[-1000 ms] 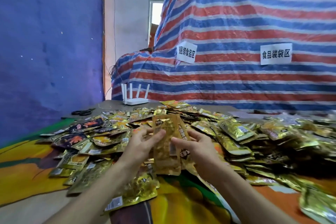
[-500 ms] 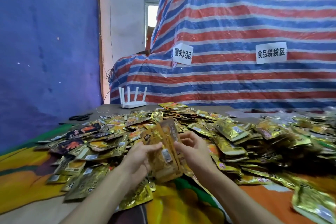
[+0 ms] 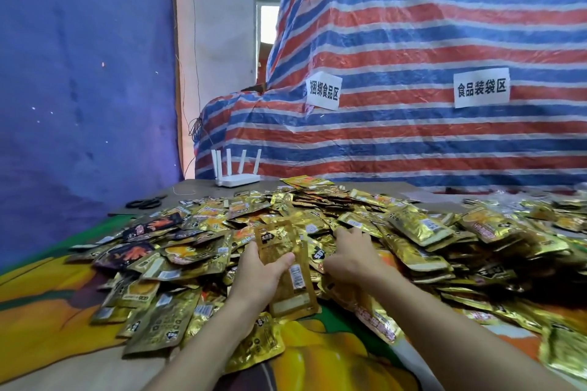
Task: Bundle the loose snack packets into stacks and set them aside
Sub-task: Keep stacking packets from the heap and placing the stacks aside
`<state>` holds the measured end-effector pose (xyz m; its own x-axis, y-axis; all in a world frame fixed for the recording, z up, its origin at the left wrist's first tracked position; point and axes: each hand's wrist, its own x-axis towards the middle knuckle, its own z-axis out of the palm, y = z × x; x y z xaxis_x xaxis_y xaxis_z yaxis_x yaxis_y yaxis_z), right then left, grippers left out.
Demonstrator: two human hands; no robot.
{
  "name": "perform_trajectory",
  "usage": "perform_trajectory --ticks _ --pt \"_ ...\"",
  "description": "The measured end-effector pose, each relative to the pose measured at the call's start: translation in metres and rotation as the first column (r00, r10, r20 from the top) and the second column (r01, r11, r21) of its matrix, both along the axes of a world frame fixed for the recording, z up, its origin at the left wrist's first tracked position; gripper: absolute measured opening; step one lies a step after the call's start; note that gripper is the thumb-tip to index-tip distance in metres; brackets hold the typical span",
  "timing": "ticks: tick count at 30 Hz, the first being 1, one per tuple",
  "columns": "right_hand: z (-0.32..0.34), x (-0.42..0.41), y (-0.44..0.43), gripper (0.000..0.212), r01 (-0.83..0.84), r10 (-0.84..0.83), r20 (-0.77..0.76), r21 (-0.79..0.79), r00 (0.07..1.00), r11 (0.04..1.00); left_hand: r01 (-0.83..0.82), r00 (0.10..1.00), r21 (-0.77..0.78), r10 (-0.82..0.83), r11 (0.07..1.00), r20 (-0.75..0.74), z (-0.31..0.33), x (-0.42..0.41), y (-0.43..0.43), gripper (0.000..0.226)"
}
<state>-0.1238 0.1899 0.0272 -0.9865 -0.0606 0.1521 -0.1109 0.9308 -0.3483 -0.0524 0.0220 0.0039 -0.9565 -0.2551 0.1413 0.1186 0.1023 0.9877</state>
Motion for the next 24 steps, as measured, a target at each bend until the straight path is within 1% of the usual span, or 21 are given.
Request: perform_trajectory --ticks 1,3,5,6,8,10,13,15,16,18,20,22,24 --pt "0.004 -0.005 -0.001 0.067 -0.002 0.002 0.043 0.012 0.999 1.000 -0.015 1.000 0.021 0.015 1.000 0.019 -0.001 0.000 -0.001 0.072" --pt "0.011 -0.013 -0.003 0.069 -0.015 0.015 0.142 -0.001 0.990 1.000 -0.014 0.998 0.058 0.010 0.998 0.067 -0.003 -0.001 -0.002 0.088" --pt "0.014 -0.017 -0.009 0.068 -0.037 0.047 0.232 -0.048 0.972 0.998 0.010 0.994 0.066 -0.017 0.998 0.111 -0.004 -0.001 -0.002 0.095" --pt "0.013 -0.017 -0.012 0.069 -0.045 0.058 0.249 -0.056 0.967 0.997 0.020 0.992 0.080 -0.030 0.997 0.121 -0.003 -0.002 -0.003 0.092" --pt "0.010 -0.017 -0.017 0.066 -0.053 0.064 0.206 -0.057 0.977 0.997 0.010 0.992 0.134 -0.027 0.991 0.127 -0.001 -0.004 -0.002 0.080" --pt "0.009 -0.016 -0.021 0.053 -0.068 0.085 0.143 -0.116 0.986 0.991 -0.024 0.991 0.211 -0.004 0.977 0.134 0.000 -0.003 -0.001 0.070" --pt "0.014 -0.010 -0.026 0.038 -0.111 0.143 0.117 -0.240 0.983 0.964 -0.059 0.988 0.317 0.010 0.947 0.153 0.004 0.000 0.001 0.053" --pt "0.017 -0.006 -0.031 0.026 -0.136 0.164 0.088 -0.266 0.982 0.954 -0.050 0.989 0.378 -0.006 0.924 0.145 0.009 0.005 -0.001 0.039" --pt "0.017 -0.004 -0.035 0.023 -0.152 0.175 0.075 -0.249 0.982 0.957 -0.045 0.991 0.416 -0.011 0.908 0.130 0.012 0.007 -0.001 0.033" --pt "0.014 -0.002 -0.042 0.019 -0.187 0.204 0.075 -0.189 0.976 0.964 -0.054 0.995 0.435 0.012 0.899 0.099 0.015 0.009 -0.002 0.030" --pt "0.011 0.000 -0.050 0.027 -0.201 0.218 0.130 -0.136 0.967 0.970 -0.084 0.995 0.416 0.056 0.905 0.080 0.019 0.014 -0.003 0.033" --pt "0.010 0.001 -0.054 0.034 -0.189 0.202 0.167 -0.087 0.965 0.978 -0.090 0.996 0.442 0.067 0.892 0.066 0.021 0.017 -0.005 0.037" --pt "0.011 0.002 -0.055 0.030 -0.170 0.186 0.167 -0.107 0.968 0.980 -0.070 0.997 0.479 0.056 0.875 0.043 0.022 0.018 -0.008 0.026"
